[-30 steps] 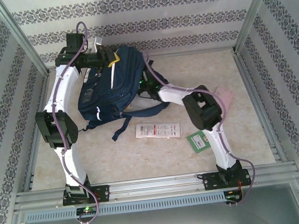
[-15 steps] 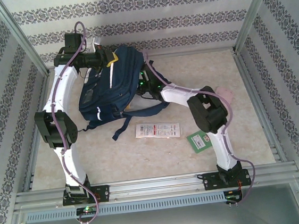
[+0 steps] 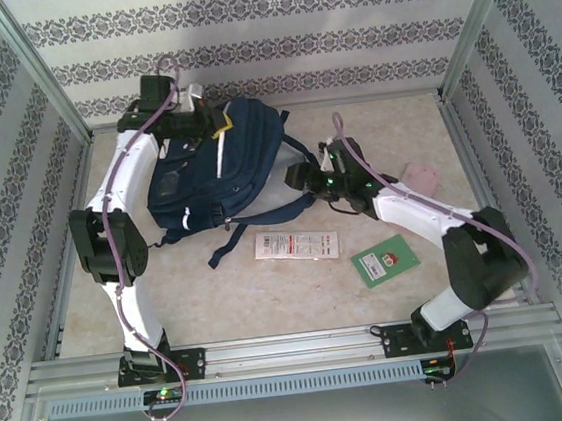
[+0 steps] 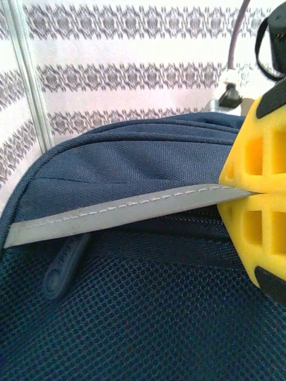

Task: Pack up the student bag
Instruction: Pick up the loose stationery at the center of the table.

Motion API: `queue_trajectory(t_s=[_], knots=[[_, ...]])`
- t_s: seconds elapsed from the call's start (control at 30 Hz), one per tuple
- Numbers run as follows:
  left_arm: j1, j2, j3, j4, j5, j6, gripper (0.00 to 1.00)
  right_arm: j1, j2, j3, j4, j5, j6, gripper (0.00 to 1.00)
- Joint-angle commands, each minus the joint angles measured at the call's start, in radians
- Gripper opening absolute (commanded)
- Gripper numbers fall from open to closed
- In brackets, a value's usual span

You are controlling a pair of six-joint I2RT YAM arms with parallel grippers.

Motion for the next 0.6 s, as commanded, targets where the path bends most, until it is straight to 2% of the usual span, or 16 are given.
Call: queue_trajectory(t_s=[0.0, 0.13, 0.27, 0.43, 0.57], knots=[[-0.071, -0.081, -0.123, 0.171, -0.094, -0.021, 0.0, -0.026, -0.102, -0.127, -0.114, 0.004, -0.03, 0.76], [-0.106, -0.092, -0.277, 0.332, -0.138, -0.104, 0.0, -0.031, -0.172, -0.218, -0.223, -0.009, -0.056, 0.76], [-0.118, -0.088, -0.363, 0.431, -0.157, -0.148, 0.0, -0.022, -0.223, -0.296, -0.276, -0.04, -0.008, 0.77], [-0.131, -0.07, -0.374, 0.446, -0.151, -0.148, 0.0, -0.002, -0.293, -0.374, -0.298, -0.025, 0.106, 0.78], [-0.132, -0.063, -0.365, 0.441, -0.143, -0.145, 0.0, 0.07, -0.308, -0.392, -0.321, 0.014, 0.171, 0.8]])
